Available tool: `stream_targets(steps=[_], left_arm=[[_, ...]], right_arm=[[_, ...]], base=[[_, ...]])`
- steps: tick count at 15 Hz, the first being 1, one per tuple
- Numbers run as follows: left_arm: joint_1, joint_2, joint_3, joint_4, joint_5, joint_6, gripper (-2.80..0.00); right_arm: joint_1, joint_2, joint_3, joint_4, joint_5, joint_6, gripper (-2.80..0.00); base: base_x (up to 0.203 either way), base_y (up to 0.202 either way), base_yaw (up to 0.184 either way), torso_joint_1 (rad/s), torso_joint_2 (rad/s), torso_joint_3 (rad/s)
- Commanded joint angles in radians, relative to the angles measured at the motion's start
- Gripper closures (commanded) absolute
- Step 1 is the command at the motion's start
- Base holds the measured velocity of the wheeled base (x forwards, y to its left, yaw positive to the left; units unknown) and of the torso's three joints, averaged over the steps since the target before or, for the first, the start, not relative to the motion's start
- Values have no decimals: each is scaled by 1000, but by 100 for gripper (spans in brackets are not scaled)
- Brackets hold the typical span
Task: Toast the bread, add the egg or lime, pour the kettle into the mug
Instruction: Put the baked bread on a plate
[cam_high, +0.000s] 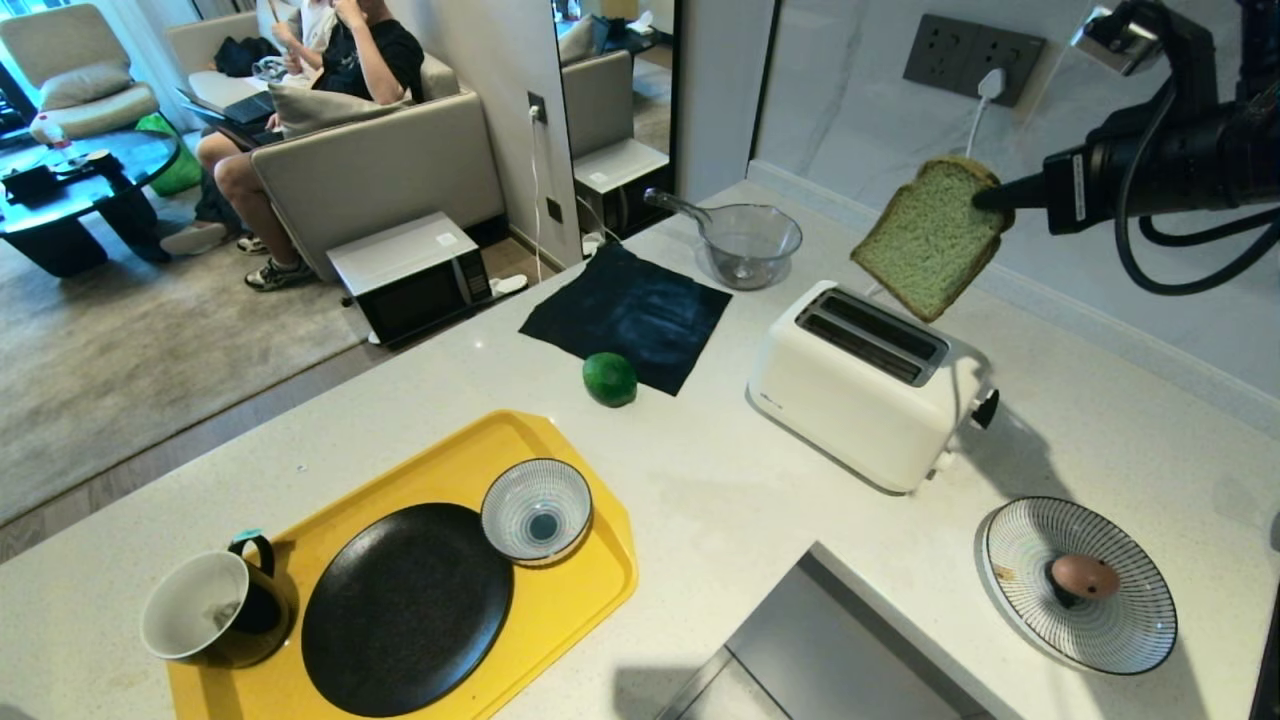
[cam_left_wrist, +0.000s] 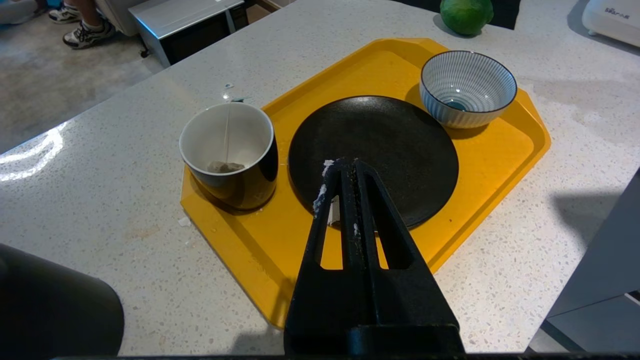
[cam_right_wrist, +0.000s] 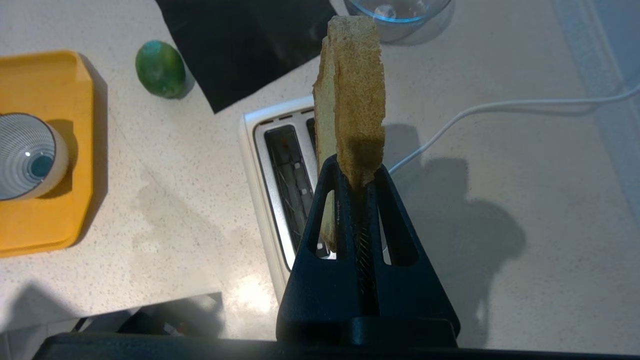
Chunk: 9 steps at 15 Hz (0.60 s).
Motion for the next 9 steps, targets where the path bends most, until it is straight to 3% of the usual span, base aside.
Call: stream_targets(steps=[1,5,7,9], left_arm=[[0,-1,17,-1,-1,0,0],[0,-1,17,-1,-1,0,0],[0,-1,17,-1,-1,0,0],[1,-1,17,-1,-1,0,0]], right_arm=[[-9,-50,-10,-2,1,-1,0],[-9,-86,-5,-56,0,5,0],[-10,-88,-9,-131,-6,52,0],[-18,-127,-2,-133,-67,77,0]], base=[[0,0,0,0,0,0],[0,0,0,0,0,0],[0,0,0,0,0,0],[0,0,0,0,0,0]])
